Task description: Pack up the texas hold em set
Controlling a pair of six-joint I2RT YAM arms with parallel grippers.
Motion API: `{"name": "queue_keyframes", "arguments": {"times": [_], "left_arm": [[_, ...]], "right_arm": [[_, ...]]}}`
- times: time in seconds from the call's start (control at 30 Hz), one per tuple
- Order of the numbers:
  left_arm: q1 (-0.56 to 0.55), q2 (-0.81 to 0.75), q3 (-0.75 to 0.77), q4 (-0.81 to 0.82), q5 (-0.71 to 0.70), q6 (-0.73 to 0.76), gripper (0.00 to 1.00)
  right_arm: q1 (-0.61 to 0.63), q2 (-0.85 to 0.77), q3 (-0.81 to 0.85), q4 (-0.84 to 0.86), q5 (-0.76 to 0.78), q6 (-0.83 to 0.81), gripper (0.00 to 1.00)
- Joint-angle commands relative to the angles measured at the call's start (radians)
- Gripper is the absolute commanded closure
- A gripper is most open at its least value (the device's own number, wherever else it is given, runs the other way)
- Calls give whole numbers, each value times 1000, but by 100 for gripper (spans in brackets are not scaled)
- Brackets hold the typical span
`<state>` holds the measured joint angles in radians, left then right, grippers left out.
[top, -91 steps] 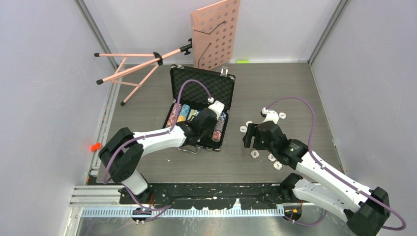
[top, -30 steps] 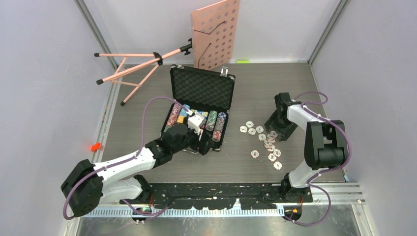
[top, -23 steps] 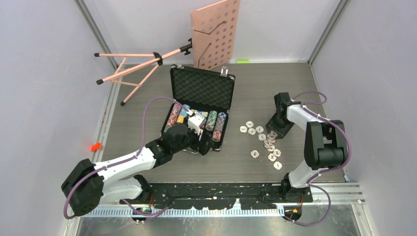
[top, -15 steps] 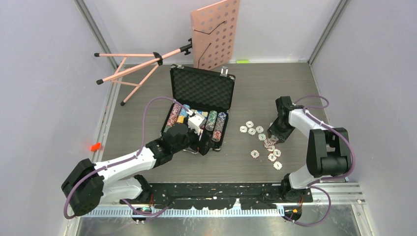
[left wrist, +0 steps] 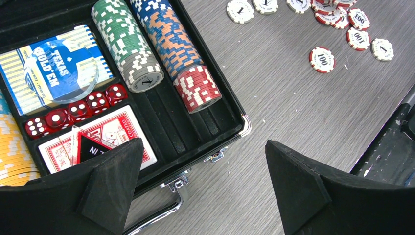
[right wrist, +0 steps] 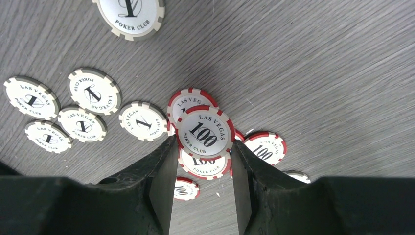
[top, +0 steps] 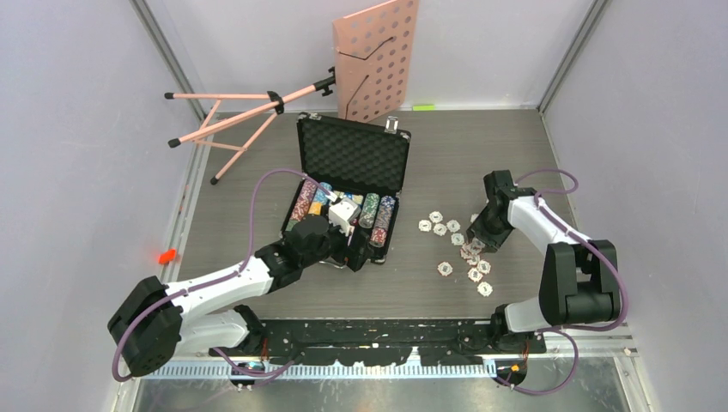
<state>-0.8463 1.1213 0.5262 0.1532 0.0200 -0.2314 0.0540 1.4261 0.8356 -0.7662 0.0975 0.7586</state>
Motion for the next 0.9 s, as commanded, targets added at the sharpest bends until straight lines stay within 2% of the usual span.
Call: {"name": "queue_keyframes", "arguments": {"times": [0.0,0.2,0.4,0.53,0.6,0.87], "left_arm": [[0,-9,24,35,1,4,0],[1,-6,24,34,1,6,0],[1,-2,26,33,-3,7,0],[1,1,27,34,-4,7,0],[1,4,28,34,-2,7,0],[1,10,30,36,4,7,0]], "right_arm": [[17,-25,16,-10,-16,7,59],[26,30,40,16,-4,1,58],[27,80,63,20,28,-25,52],[27,84,53,25,33,-31,45],[27,76,44,27,35,-34,37],[26,80,42,36,34,-48,31]]}}
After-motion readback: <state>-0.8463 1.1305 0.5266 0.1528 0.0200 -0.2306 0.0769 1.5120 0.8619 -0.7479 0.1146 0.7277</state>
